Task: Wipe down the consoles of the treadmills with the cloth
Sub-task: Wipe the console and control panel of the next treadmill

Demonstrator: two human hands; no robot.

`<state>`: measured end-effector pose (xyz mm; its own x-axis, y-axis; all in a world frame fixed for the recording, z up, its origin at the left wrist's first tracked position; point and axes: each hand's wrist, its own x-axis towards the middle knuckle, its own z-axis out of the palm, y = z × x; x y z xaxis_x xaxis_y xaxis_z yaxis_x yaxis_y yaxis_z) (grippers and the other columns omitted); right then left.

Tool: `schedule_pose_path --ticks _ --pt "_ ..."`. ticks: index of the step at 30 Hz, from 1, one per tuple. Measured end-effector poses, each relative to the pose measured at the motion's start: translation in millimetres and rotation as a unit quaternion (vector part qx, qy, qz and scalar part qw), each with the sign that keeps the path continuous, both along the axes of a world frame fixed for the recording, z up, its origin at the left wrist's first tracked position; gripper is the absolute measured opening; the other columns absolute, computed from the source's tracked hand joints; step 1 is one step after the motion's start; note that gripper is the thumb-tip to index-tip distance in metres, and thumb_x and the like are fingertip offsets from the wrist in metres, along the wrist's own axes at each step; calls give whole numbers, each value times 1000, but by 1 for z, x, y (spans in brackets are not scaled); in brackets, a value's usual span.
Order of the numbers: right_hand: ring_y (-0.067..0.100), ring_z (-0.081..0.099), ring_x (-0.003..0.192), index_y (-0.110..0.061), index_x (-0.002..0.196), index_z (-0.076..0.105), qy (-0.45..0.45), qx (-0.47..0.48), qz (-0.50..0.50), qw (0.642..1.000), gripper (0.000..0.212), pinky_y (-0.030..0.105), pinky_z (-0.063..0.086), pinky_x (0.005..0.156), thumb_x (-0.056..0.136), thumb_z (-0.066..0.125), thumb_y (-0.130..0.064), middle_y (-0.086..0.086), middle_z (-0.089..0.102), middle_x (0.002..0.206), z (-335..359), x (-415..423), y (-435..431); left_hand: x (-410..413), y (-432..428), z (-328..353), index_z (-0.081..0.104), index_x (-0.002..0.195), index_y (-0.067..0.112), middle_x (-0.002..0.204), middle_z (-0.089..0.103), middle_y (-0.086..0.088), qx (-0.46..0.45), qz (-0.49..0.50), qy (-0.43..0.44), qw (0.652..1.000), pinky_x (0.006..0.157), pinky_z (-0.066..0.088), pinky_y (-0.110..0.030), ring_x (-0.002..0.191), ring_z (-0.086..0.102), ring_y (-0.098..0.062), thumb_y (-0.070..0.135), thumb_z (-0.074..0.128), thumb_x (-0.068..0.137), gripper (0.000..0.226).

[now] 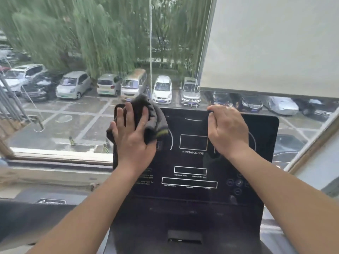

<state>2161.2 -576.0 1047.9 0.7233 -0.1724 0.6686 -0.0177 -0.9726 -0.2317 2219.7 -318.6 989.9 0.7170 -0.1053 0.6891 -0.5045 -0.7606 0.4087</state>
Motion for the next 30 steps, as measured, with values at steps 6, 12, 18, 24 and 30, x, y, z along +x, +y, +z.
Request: schedule_pose_path --ticks 6,12,18,24,30 --pt "28 58 120 -22 123 67 -41 29 -16 999 34 34 35 113 101 42 -32 -3 71 116 -13 7 2 -16 -24 -43 32 161 28 173 2 -11 83 59 -30 994 123 -1 -67 159 -4 -39 37 68 77 92" --pt "26 59 122 -18 126 68 -64 0 -10 998 36 35 29 119 103 42 -31 -3 71 123 -14 7 5 -35 14 -90 38 156 34 172 15 -5 338 -127 -139 922 124 12 -65 159 10 -35 34 73 60 103" --pt "26 58 124 -17 128 68 -62 -1 -17 998 40 34 26 121 104 40 -31 -1 71 125 -14 8 8 20 48 -24 42 156 26 170 23 -9 147 -10 -128 981 123 13 -65 159 14 -33 26 66 74 85" --pt "28 58 124 -16 127 68 -67 -6 -24 997 37 40 29 122 103 43 -28 1 71 125 -14 7 11 -22 -1 -70 29 160 29 173 7 -10 164 13 -67 984 124 2 -64 159 4 -39 38 55 72 92" --pt "30 58 122 -15 128 66 -63 -24 -25 997 36 43 30 122 103 45 -28 3 70 125 -15 8 9 10 35 -29 41 156 32 170 23 -3 284 -111 -165 938 124 18 -62 159 16 -28 25 71 63 98"
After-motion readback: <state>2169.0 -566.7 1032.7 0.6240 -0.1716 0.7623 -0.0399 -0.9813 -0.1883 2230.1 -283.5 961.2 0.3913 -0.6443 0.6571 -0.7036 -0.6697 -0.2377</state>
